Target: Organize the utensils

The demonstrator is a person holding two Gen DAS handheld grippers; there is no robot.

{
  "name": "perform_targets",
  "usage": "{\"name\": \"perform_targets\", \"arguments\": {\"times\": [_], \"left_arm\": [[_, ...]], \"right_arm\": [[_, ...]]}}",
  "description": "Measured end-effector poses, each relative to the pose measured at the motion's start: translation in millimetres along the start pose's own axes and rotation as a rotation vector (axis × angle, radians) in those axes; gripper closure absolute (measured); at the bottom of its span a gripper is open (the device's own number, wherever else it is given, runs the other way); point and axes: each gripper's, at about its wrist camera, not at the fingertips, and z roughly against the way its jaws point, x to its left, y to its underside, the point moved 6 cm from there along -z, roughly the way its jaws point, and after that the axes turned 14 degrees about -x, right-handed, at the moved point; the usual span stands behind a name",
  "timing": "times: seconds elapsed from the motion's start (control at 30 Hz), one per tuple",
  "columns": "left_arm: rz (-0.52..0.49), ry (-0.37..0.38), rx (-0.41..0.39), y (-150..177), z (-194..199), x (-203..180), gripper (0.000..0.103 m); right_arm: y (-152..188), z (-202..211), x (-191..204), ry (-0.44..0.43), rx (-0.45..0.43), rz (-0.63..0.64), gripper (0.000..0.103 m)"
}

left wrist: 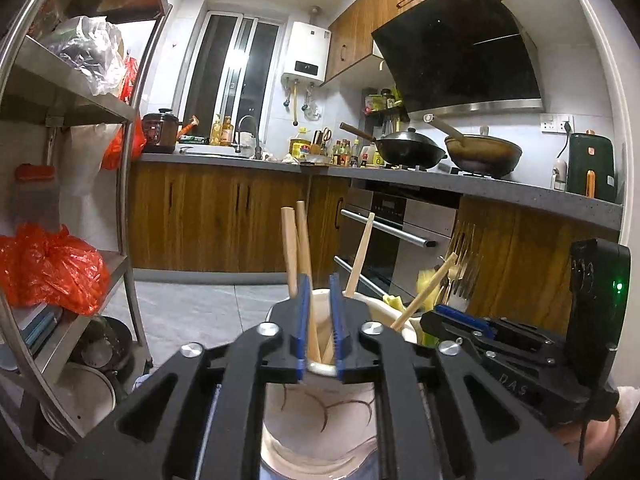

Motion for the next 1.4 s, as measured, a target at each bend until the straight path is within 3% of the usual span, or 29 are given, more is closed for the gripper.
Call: {"name": "perform_targets", "arguments": {"times": [0.07, 0.3, 0.57, 0.63, 0.73, 0.8, 0.87, 1.03, 1.17, 1.4], "left_arm": [[-0.017, -0.014, -0.011, -0.7, 7.3, 0.3, 0.079], [-0.046, -0.04, 0.008, 4.6, 41.4, 1.1, 0.078], [-0.062, -0.084, 0.065, 24.8, 82.3, -2.5, 0.066], [-0.08, -0.094, 0.072, 28.8, 88.6, -4.8, 0.057], [-0.11, -0.114, 0.062, 32.6, 99.1, -6.9, 0.038], [-0.125, -0.12, 0.055, 33.4, 104.5, -8.4, 0.031], [-0.133, -0.13, 0.041, 32.7, 110.3, -8.8, 0.023], [-0.139, -0.134, 0.014, 28.9, 118.0, -10.6, 0.006], [-0.146, -0.123, 0.009, 27.4, 118.5, -14.3, 0.006], [-0.152, -0.122, 0.058, 33.7, 111.4, -14.2, 0.006]], "right_arm": [[-3.1, 10.5, -2.0, 0.007, -0.014, -0.006, 0.081], [-6.4, 49.3, -11.1, 0.033, -0.005, -0.024, 0.08], [3.9, 93.1, -6.6, 0.063, 0.025, -0.008, 0.073], [9.5, 100.7, -4.0, 0.068, 0.039, 0.0, 0.069], [17.1, 110.1, -2.5, 0.079, 0.046, 0.017, 0.054], [19.2, 115.8, -1.8, 0.086, 0.049, 0.026, 0.048], [20.2, 121.9, -3.3, 0.092, 0.04, 0.028, 0.032], [23.0, 127.3, -3.5, 0.094, 0.032, 0.07, 0.023], [22.2, 128.3, -2.6, 0.083, 0.026, 0.075, 0.015], [22.8, 129.4, 4.1, 0.092, 0.02, 0.118, 0.014]]}}
